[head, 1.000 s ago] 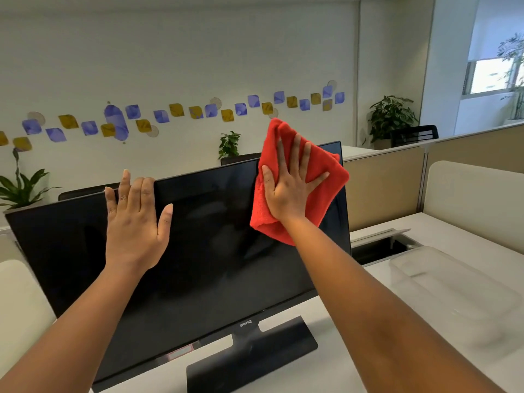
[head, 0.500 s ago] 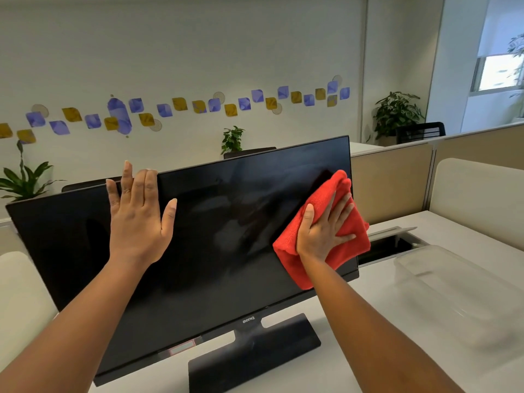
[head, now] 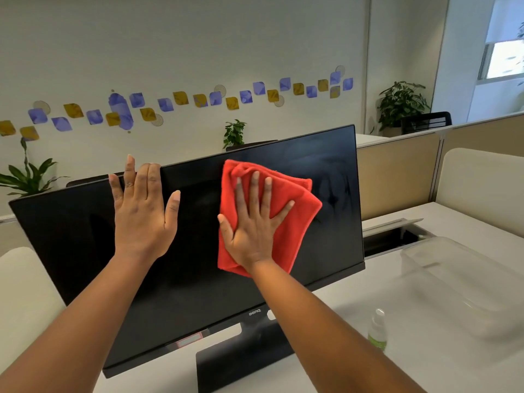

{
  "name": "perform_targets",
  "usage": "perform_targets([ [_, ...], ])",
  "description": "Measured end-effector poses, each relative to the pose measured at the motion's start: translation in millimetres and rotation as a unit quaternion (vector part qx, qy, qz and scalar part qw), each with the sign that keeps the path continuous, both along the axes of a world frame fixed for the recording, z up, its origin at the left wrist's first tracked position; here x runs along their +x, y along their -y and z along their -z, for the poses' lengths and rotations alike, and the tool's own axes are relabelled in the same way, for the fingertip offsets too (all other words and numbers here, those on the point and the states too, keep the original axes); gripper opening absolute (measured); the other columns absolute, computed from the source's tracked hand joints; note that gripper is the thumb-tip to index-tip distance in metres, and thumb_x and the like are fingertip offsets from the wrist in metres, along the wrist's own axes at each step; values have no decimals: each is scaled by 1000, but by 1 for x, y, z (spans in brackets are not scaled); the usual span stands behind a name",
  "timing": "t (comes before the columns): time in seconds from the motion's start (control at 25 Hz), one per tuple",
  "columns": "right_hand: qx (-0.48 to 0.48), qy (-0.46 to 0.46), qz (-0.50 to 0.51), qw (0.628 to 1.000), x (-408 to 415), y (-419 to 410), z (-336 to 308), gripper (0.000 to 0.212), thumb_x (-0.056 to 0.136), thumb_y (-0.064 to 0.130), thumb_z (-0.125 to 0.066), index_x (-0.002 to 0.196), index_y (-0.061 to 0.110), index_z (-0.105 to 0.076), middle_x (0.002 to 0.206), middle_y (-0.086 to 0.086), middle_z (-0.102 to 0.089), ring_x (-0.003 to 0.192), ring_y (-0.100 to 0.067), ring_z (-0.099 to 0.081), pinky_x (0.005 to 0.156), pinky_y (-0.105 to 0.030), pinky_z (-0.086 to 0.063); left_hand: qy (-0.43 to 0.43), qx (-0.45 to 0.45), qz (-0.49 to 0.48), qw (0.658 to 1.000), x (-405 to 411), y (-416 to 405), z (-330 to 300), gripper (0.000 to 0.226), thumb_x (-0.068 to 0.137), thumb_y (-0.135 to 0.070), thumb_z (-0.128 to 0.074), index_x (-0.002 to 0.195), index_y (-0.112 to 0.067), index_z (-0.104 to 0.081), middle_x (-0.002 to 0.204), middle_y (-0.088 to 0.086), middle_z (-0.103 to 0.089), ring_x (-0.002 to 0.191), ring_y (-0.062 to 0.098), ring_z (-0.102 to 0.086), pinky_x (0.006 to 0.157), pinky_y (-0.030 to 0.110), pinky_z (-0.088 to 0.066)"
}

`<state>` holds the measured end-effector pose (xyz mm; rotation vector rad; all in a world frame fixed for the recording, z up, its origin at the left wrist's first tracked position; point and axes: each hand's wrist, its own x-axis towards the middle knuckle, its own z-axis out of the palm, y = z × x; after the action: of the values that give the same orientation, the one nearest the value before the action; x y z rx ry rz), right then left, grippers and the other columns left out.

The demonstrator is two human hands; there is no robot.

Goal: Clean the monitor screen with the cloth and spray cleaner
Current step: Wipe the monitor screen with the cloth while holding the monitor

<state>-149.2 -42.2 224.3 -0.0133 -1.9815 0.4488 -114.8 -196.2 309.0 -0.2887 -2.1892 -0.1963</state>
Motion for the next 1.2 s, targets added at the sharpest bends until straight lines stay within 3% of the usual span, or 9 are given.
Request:
perform_targets([
  [0.12, 130, 12, -12, 991, 7, 8, 31, 70, 88, 59, -21, 145, 29, 8, 154, 0, 23, 142, -23, 19, 102, -69, 7, 2, 0, 1, 1000, 2, 2, 0, 70, 87, -46, -17, 141, -2, -20, 150, 17, -22, 143, 25, 1, 113, 37, 12],
  [0.28, 231, 15, -15, 973, 16, -9, 74, 65, 88, 54, -26, 145, 30, -5, 156, 1, 15, 142, -21, 17, 102, -67, 7, 6, -3, 0, 1000, 4, 1, -1, 67, 88, -45, -18, 141, -3, -19, 151, 16, -22, 143, 23, 2, 114, 37, 11],
  [0.52, 4, 55, 49, 997, 17, -72, 74, 60, 92, 56, -9, 143, 34, 15, 154, 1, 3, 143, -21, 8, 106, -66, 4, 10, -7, 2, 1000, 3, 2, -2, 65, 89, -43, -20, 142, -5, -19, 152, 13, -21, 143, 21, 3, 113, 36, 13],
  [0.6, -66, 53, 50, 995, 14, -73, 57, 63, 92, 56, -13, 142, 34, 18, 151, -4, -6, 141, -29, -3, 106, -67, -2, 7, -11, -5, 1000, 2, 1, -2, 65, 89, -43, -20, 142, -5, -19, 152, 14, -20, 143, 22, 4, 113, 37, 13],
  [0.68, -72, 35, 35, 996, 10, -61, 42, 68, 91, 53, -23, 142, 36, 18, 151, -4, -4, 142, -28, 1, 106, -66, 2, 6, -10, -11, 1000, 1, 0, -1, 66, 89, -44, -20, 142, -5, -18, 152, 14, -19, 143, 23, 3, 114, 38, 12],
  [0.8, -29, 14, 10, 999, 9, -32, 33, 70, 88, 52, -31, 145, 36, 7, 151, -3, -5, 142, -19, 17, 106, -63, 10, 6, -8, -17, 1000, 0, -1, 1, 66, 89, -43, -20, 142, -5, -18, 152, 15, -19, 143, 24, 3, 114, 42, 11],
  [0.96, 154, 5, -54, 987, 18, -3, 52, 60, 87, 52, -36, 143, 32, -25, 152, -2, -20, 144, -23, 3, 104, -65, 8, -6, -9, -44, 999, -3, -4, 2, 62, 89, -44, -19, 137, -6, -23, 147, 14, -27, 144, 25, -1, 109, 56, 12],
  [1.08, 313, 0, -70, 947, 20, -16, 71, 57, 87, 54, -33, 141, 37, -28, 151, 2, -27, 143, -22, -3, 103, -66, 6, -9, -1, -55, 998, -3, -5, 1, 58, 89, -45, -18, 132, -7, -27, 141, 12, -33, 143, 24, -4, 104, 64, 12],
  [1.2, 225, -1, -50, 973, 18, -47, 74, 58, 85, 53, -35, 139, 37, -26, 149, 2, -24, 144, -16, 11, 102, -65, 7, -12, -11, -50, 999, -4, -3, 0, 58, 89, -46, -18, 131, -7, -27, 140, 12, -33, 143, 25, -5, 104, 64, 12],
])
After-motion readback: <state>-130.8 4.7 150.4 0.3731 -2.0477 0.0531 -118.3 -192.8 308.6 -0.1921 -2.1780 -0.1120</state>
